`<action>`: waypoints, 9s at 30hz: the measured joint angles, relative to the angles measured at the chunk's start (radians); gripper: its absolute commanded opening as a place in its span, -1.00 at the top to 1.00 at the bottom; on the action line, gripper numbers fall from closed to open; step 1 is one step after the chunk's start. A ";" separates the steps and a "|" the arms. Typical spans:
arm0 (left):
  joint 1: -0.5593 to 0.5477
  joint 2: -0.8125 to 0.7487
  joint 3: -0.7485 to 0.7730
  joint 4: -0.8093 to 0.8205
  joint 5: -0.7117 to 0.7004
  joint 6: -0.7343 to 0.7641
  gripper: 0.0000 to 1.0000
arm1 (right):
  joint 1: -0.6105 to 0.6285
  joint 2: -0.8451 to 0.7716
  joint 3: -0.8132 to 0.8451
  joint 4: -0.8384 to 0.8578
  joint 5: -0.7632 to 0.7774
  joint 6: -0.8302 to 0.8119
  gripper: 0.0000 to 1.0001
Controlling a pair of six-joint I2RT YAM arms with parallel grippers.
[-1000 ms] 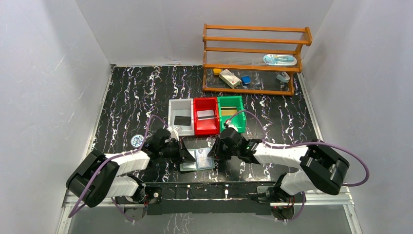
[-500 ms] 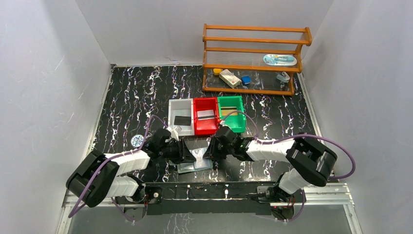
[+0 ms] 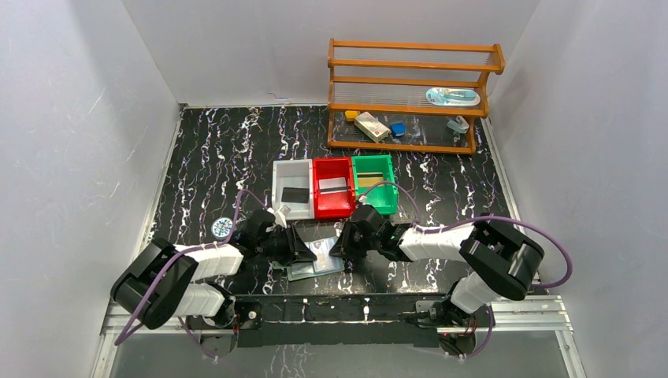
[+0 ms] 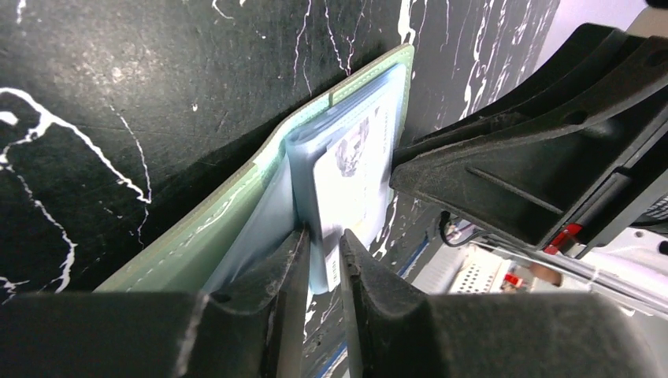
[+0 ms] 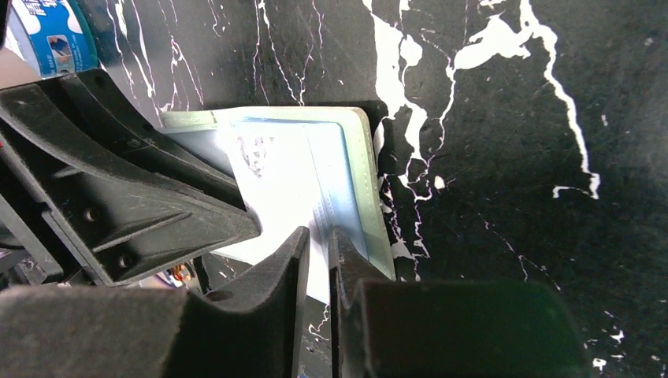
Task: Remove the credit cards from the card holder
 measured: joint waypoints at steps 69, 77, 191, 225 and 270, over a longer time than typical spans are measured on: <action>0.002 -0.146 -0.018 -0.070 -0.143 -0.031 0.94 | -0.002 0.032 -0.037 0.109 -0.045 0.056 0.68; 0.004 -0.147 -0.026 -0.062 -0.111 -0.016 0.72 | -0.003 0.044 -0.037 0.122 -0.055 0.061 0.70; 0.002 -0.204 -0.169 0.125 -0.122 -0.264 0.99 | -0.006 0.034 -0.054 0.130 -0.025 0.112 0.94; 0.003 -0.221 -0.097 -0.032 -0.077 -0.112 1.00 | -0.001 0.004 -0.072 0.112 0.002 0.117 0.93; 0.010 -0.154 0.027 -0.167 -0.016 0.043 0.80 | -0.002 0.085 0.011 0.137 -0.108 0.038 0.43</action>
